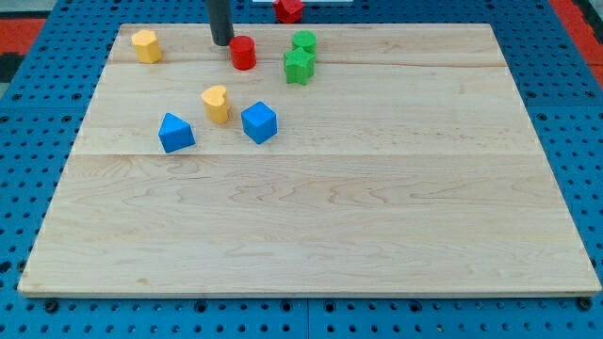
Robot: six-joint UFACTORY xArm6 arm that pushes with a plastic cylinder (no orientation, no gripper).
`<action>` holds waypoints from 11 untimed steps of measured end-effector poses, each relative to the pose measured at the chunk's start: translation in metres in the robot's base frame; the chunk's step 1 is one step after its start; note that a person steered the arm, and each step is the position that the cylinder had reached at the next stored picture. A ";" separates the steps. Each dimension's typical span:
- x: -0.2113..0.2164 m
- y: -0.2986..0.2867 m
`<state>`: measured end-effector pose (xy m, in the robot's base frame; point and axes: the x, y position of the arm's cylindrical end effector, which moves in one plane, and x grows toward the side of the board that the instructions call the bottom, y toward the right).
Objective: Push the green circle close left to the green star
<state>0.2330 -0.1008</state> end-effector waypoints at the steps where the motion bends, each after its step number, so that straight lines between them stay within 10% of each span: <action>1: 0.028 0.061; 4: 0.071 0.167; 6: 0.001 0.210; 7: -0.040 0.141; 11: 0.082 0.113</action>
